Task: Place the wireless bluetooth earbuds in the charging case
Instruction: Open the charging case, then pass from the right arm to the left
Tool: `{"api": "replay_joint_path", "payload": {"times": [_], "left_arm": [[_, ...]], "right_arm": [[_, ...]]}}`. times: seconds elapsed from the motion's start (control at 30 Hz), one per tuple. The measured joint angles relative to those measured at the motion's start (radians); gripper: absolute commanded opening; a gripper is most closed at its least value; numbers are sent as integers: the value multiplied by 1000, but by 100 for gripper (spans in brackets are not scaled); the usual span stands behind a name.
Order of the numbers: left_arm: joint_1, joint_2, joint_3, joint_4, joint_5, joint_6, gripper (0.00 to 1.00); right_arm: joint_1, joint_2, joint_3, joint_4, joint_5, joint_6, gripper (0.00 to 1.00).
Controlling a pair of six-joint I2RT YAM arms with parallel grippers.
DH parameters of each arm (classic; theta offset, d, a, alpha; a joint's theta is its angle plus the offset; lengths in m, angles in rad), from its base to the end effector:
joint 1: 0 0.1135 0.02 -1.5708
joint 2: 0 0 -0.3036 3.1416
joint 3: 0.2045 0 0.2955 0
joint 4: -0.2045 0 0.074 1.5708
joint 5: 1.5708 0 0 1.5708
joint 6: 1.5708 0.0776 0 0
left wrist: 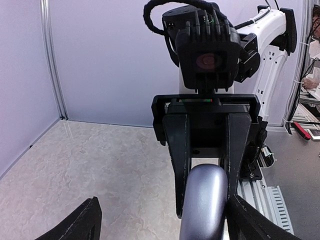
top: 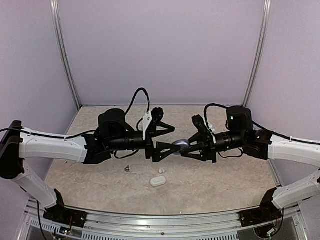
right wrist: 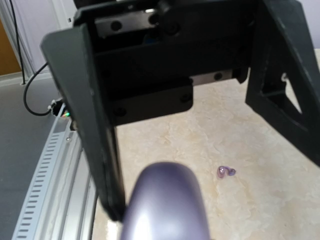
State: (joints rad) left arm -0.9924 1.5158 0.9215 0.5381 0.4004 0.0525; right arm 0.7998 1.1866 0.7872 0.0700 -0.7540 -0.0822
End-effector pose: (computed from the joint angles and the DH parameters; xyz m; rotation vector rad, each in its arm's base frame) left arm 0.2053 -0.3698 0.2962 1.1287 1.3079 -1.0333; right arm 0.1847 0.2663 0.2955 -1.3058 1.4983 1.1891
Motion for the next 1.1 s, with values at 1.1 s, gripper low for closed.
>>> {"api": "replay_joint_path", "payload": {"times": [1.1], "left_arm": [[31, -45, 5, -61, 75, 61, 53]], "right_arm": [[20, 10, 0, -16, -22, -41, 0]]}}
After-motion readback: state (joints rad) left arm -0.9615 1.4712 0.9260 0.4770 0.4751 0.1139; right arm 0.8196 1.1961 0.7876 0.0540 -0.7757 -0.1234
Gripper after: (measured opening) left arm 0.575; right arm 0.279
